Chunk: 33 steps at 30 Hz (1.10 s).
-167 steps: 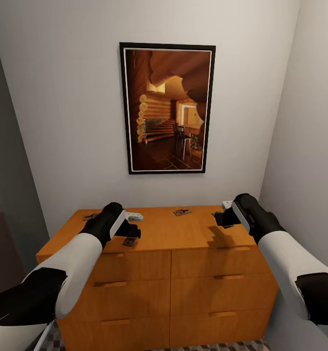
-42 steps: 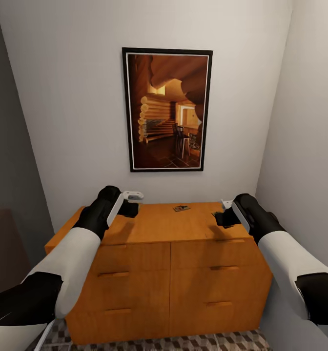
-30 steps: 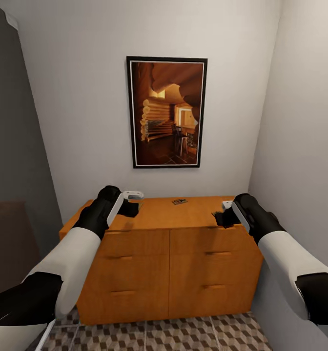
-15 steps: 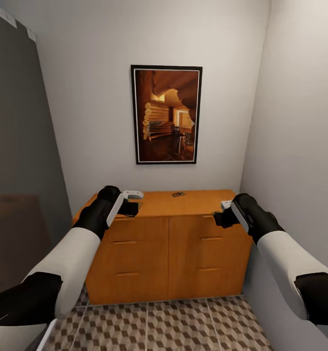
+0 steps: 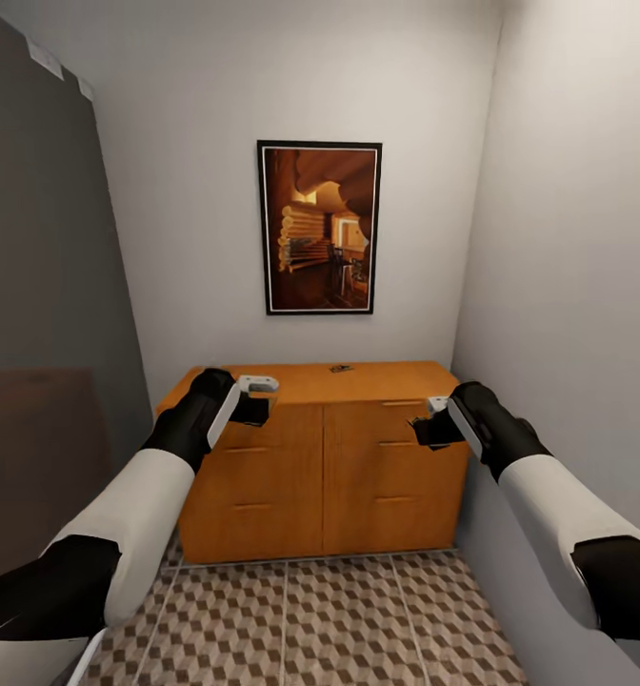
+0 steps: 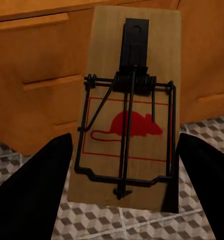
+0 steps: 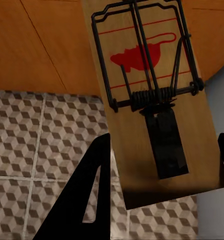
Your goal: Take the four mousetraps from the cabinet in the bathroom and place them on the bathroom floor. Make sure all four end up on the same floor surface, and ensure that at least two of them are either under or directly next to the same bathroom sink.
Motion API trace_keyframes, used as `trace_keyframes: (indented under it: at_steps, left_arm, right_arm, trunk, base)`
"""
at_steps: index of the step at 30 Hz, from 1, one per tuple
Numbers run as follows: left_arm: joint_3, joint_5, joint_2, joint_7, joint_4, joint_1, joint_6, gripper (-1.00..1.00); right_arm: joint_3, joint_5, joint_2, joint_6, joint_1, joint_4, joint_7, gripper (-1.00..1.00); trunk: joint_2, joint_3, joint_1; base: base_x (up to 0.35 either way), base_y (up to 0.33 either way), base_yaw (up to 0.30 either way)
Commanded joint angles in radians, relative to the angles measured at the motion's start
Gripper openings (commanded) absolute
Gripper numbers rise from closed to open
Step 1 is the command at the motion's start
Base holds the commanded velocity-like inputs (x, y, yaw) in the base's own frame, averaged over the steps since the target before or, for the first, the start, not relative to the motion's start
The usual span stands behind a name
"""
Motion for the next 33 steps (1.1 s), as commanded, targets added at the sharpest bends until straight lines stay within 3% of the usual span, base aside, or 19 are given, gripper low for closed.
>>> trace_keyframes:
  at_steps: [1,4,9,15,18,25,30,33]
  left_arm:
    - [-0.001,0.004,0.001,0.001,0.003,0.0,-0.008,-1.0]
    - [0.0,0.004,0.002,0.001,0.027,0.0,-0.042,-1.0]
    - [0.0,0.005,0.003,0.001,0.118,0.001,-0.079,-1.0]
    - [0.001,0.009,0.016,0.002,0.314,0.001,-0.245,-1.0]
    - [0.004,0.025,0.019,0.001,0.424,0.001,-0.314,-1.0]
    - [0.013,0.123,0.047,0.001,0.67,0.001,-0.507,-1.0]
    - [0.014,0.141,0.063,0.002,0.709,0.023,-0.567,-1.0]
    - [0.014,0.144,0.066,0.001,0.716,0.091,-0.602,-1.0]
  right_arm:
    - [0.006,-0.009,-0.001,0.004,0.003,0.0,-0.004,-1.0]
    - [0.006,-0.009,0.0,0.004,0.019,0.004,-0.005,-1.0]
    - [0.007,-0.006,0.001,-0.058,0.067,0.035,-0.005,-1.0]
    - [0.006,-0.005,0.001,-0.151,0.131,0.117,-0.005,-1.0]
    - [0.006,-0.005,0.001,-0.191,0.157,0.17,-0.005,-1.0]
    - [0.006,-0.01,0.0,-0.331,0.227,0.335,-0.005,-1.0]
    - [0.007,-0.007,0.002,-0.421,0.28,0.448,-0.005,-1.0]
    - [0.006,-0.007,0.016,-0.458,0.315,0.522,-0.005,-1.0]
  trunk:
    - [-0.001,-0.001,-0.001]
    - [-0.001,-0.001,-0.001]
    - [-0.001,-0.001,-0.001]
    - [-0.001,-0.001,-0.001]
    - [-0.001,-0.001,-0.001]
    - [-0.001,-0.001,-0.001]
    - [-0.001,-0.001,-0.001]
    - [-0.001,-0.001,-0.001]
  base:
    - [-0.344,-0.088,0.0]
    - [-0.344,-0.093,0.0]
    - [-0.344,-0.096,0.0]
    - [-0.344,-0.097,0.0]
    - [-0.344,-0.097,0.0]
    - [-0.345,-0.098,0.0]
    - [-0.345,-0.097,0.0]
    - [-0.339,-0.095,0.0]
